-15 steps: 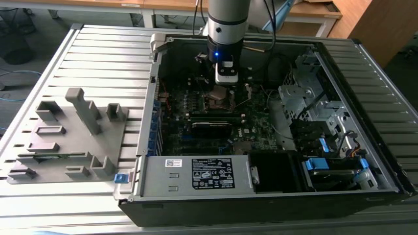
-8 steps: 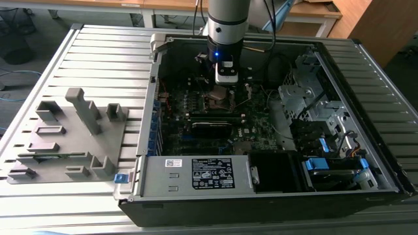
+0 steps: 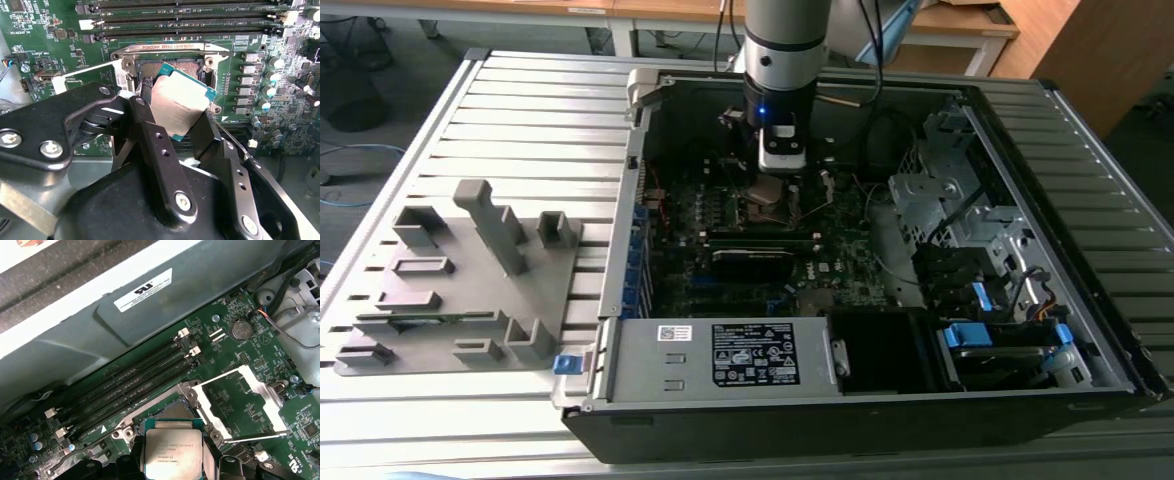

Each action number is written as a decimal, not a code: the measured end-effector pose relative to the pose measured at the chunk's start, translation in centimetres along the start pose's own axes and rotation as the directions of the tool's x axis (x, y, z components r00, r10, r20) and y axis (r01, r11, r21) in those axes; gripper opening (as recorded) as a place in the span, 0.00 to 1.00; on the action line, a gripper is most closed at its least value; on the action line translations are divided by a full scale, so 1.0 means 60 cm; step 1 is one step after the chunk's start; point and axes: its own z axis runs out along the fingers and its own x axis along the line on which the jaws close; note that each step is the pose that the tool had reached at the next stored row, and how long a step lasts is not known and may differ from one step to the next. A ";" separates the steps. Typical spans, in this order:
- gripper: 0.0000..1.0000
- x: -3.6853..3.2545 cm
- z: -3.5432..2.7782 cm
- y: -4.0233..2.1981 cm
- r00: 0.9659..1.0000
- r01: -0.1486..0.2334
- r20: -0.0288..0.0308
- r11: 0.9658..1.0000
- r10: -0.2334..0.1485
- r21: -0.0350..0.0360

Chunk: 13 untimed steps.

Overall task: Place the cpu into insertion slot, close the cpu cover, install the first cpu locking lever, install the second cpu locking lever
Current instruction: 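Place the cpu into insertion slot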

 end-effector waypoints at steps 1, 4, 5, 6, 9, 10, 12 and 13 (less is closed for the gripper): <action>0.54 0.000 0.000 0.000 1.000 -0.009 0.001 1.000 0.009 0.000; 0.54 0.000 0.001 0.000 0.999 -0.044 0.003 0.999 0.044 0.001; 0.54 0.000 0.001 0.000 0.998 -0.059 0.004 0.998 0.059 0.002; 0.54 0.000 0.001 0.000 0.997 -0.076 0.005 0.997 0.076 0.002; 0.54 0.000 0.002 0.000 0.992 -0.126 0.008 0.992 0.126 0.003; 0.54 0.000 0.002 0.000 0.990 -0.143 0.009 0.990 0.143 0.003; 0.54 0.000 0.002 0.000 0.984 -0.180 0.012 0.984 0.180 0.004; 0.54 0.000 0.003 0.000 0.980 -0.198 0.013 0.980 0.198 0.004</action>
